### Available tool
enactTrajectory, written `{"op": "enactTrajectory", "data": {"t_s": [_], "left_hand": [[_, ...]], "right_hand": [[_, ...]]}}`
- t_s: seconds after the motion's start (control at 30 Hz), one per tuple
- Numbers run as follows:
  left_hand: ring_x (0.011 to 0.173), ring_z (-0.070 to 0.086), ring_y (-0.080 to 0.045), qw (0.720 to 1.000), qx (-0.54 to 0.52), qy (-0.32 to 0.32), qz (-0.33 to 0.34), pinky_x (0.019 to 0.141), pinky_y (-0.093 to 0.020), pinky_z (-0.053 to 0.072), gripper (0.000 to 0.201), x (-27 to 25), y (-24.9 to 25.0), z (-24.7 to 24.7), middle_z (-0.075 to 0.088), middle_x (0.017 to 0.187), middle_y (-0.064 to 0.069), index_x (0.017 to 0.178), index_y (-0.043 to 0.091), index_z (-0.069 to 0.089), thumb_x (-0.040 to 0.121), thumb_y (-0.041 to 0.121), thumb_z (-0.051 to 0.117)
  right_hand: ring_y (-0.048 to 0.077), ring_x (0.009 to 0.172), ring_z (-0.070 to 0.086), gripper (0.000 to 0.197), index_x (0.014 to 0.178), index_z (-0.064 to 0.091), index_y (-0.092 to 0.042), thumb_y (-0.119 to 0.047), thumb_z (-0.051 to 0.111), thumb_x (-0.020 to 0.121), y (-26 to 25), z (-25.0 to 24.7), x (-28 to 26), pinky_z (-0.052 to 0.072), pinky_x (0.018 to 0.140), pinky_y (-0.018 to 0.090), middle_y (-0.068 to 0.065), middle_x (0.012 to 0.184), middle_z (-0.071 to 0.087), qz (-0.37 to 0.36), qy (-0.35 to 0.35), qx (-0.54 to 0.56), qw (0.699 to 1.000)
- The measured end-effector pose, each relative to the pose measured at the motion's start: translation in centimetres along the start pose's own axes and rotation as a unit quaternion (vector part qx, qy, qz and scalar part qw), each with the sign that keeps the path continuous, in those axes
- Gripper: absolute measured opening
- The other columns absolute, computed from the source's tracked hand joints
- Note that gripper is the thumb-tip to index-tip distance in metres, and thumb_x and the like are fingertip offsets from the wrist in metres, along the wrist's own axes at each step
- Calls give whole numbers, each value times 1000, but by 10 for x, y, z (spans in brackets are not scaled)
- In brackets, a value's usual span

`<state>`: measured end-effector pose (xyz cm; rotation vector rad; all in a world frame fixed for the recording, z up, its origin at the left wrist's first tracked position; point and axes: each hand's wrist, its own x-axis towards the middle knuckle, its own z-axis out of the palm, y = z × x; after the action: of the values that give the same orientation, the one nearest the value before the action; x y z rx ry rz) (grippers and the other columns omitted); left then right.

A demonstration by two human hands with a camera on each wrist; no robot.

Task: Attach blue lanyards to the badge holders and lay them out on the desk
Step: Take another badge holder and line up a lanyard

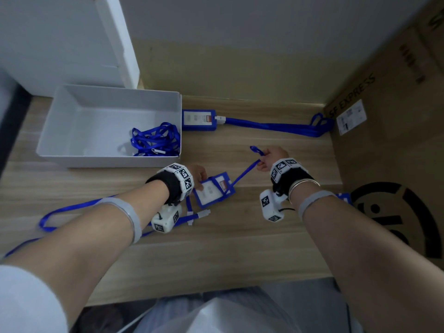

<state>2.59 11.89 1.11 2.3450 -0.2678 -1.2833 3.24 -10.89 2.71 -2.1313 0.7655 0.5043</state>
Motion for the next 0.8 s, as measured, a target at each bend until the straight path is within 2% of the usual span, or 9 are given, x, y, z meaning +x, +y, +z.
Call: {"op": "enactTrajectory", "data": {"t_s": [0.1, 0.17, 0.3, 0.4, 0.47, 0.57, 0.63, 0.7, 0.8], "left_hand": [[122, 51, -32, 1000, 12, 11, -14, 84, -31, 43, 45, -3, -11, -5, 50, 134, -20, 131, -1, 44, 88, 4, 58], [124, 49, -31, 999, 27, 15, -19, 96, -36, 43, 49, -5, -17, -9, 49, 136, -20, 135, 1, 40, 89, 2, 56], [135, 40, -27, 999, 50, -8, -7, 108, -32, 33, 58, -12, -23, -15, 39, 147, -13, 144, 4, 29, 91, -2, 51], [136, 39, -23, 998, 58, -13, 18, 110, -29, 31, 59, -16, -24, -17, 37, 149, -9, 144, 8, 30, 90, -6, 49], [134, 41, -21, 997, 59, -22, 38, 108, -27, 32, 62, -21, -19, -17, 37, 149, -8, 145, 12, 29, 89, -7, 49], [130, 45, -26, 998, 57, 5, 38, 103, -29, 38, 71, -23, -10, -15, 42, 145, -14, 148, 20, 17, 90, -1, 52], [125, 51, -27, 998, 45, 20, 40, 94, -30, 45, 80, -25, -4, -13, 49, 139, -17, 149, 29, 8, 89, 3, 56], [123, 53, -26, 998, 32, 28, 53, 90, -31, 48, 90, -27, 0, -12, 48, 139, -16, 148, 33, 1, 87, 1, 58], [123, 54, -26, 997, 28, 43, 65, 94, -35, 48, 91, -29, 3, -13, 47, 140, -17, 149, 30, -2, 87, -1, 58]], "right_hand": [[28, 73, 65, 19, 105, 61, 5, -4, 54, 89, 16, -8, 8, 58, 80, 37, 14, 78, 64, -13, 10, -118, 993], [31, 81, 69, 19, 100, 67, 2, -8, 61, 86, 25, -12, 8, 58, 78, 36, 15, 87, 70, -7, 6, -259, 966], [28, 72, 67, 16, 86, 68, -4, -15, 73, 76, 37, -12, 2, 58, 69, 34, 10, 76, 68, 10, -16, -431, 902], [27, 72, 62, 12, 89, 63, -2, -13, 64, 83, 33, -7, 1, 53, 66, 31, 10, 82, 65, 0, -25, -422, 906], [29, 90, 59, 19, 107, 52, -6, -14, 53, 90, 24, -2, 3, 47, 78, 34, 13, 106, 59, -33, -47, -376, 925], [31, 122, 51, 54, 141, 37, -23, -7, 50, 91, 5, 11, -5, 46, 95, 34, 9, 143, 43, -121, -99, -347, 925], [26, 125, 50, 68, 143, 35, -32, 8, 44, 88, -10, 23, -17, 49, 94, 30, 1, 149, 39, -159, -160, -330, 917], [22, 129, 47, 73, 140, 40, -35, 14, 39, 86, -24, 36, -29, 47, 101, 34, -4, 150, 37, -197, -207, -323, 902], [18, 132, 42, 55, 134, 49, -31, 1, 49, 90, -34, 54, -39, 39, 106, 29, -5, 147, 41, -204, -271, -324, 883]]}}
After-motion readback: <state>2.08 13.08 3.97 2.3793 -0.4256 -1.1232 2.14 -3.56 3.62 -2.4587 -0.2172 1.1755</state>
